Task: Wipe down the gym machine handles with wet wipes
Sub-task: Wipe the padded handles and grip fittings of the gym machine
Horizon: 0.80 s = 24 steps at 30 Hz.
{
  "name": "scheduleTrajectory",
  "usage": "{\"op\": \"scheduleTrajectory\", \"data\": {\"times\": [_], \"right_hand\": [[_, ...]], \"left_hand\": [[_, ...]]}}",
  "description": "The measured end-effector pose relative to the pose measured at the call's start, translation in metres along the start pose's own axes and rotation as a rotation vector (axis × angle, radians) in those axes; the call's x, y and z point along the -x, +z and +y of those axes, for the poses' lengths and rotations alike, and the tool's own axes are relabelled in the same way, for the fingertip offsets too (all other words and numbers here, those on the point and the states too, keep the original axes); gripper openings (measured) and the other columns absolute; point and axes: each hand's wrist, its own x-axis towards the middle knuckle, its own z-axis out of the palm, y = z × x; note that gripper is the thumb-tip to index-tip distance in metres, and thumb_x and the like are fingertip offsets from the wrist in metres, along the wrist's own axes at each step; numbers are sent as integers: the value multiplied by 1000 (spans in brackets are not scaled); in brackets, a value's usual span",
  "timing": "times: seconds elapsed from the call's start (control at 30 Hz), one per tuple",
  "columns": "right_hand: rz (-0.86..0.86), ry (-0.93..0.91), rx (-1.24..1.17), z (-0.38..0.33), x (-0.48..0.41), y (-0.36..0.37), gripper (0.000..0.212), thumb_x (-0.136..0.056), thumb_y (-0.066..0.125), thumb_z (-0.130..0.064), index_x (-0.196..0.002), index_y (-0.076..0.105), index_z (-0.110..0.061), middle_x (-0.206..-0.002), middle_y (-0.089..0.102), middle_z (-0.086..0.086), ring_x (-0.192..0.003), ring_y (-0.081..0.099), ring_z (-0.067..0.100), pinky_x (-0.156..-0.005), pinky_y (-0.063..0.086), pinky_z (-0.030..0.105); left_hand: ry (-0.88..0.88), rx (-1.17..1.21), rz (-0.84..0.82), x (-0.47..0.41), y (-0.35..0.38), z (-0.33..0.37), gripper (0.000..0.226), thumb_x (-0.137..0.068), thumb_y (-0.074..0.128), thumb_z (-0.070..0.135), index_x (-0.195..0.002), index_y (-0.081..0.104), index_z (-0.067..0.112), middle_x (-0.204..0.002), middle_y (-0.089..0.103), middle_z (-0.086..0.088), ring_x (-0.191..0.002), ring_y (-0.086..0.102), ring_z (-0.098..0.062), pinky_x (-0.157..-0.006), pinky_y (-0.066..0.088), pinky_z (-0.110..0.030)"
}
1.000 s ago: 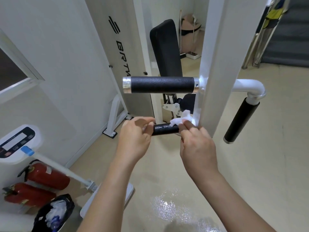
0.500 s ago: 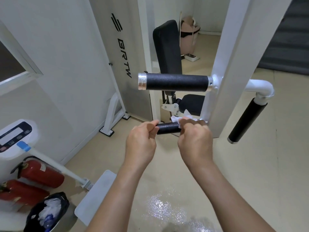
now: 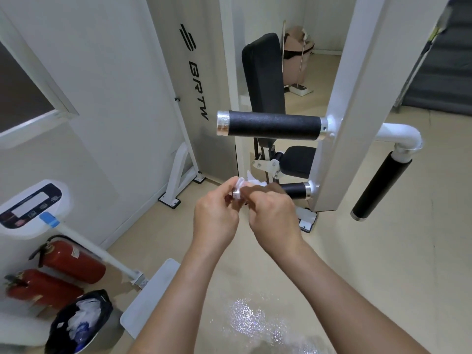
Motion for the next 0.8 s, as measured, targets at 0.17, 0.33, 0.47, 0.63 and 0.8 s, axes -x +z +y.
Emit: {"op": "scheduleTrajectory", "data": {"times": [0.17, 0.33, 0.47, 0.63, 0.8], "right_hand": [[26, 14, -26, -2, 3, -4, 31, -76, 47, -5, -91, 74, -10, -82, 75, 5, -72, 66, 28, -65, 50, 28], [-202, 500, -765, -11, -6, -17, 19, -83, 63, -3, -91, 77, -13, -83, 76, 1, -75, 67, 11, -72, 51, 21], [-223, 1081, -1676, -3, 5, -32, 16, -84, 56, 10, -87, 67, -2, -77, 69, 10, -60, 60, 13, -55, 47, 16], [-60, 1290, -1902, -3, 22, -21, 19, -68, 63, 5, -82, 59, -6, -78, 63, 17, -69, 63, 24, -77, 53, 34], [-160, 1405, -1818, -20, 33, -15, 19, -92, 53, -4, -82, 67, 1, -78, 71, 18, -71, 70, 26, -64, 58, 30]], "left_hand": [[48, 11, 12, 4, 7, -5, 62, -87, 61, 12, -136, 42, 45, -100, 69, 5, -89, 64, -14, -84, 51, -29], [115, 112, -44, 7, -1, -17, 62, -81, 49, 9, -130, 49, 47, -126, 62, 12, -114, 58, -6, -98, 48, -36], [260, 31, 38, 22, -5, -15, 32, -82, 57, 32, -113, 67, 36, -128, 58, 17, -114, 53, -6, -96, 41, -16], [201, 308, -7, 48, 0, 3, 16, -81, 75, 19, -97, 75, 21, -96, 67, 12, -89, 63, -4, -70, 50, -14], [154, 29, 200, 41, 13, -10, 8, -78, 73, 8, -75, 74, 16, -84, 65, 7, -75, 61, -6, -67, 49, -17]]}}
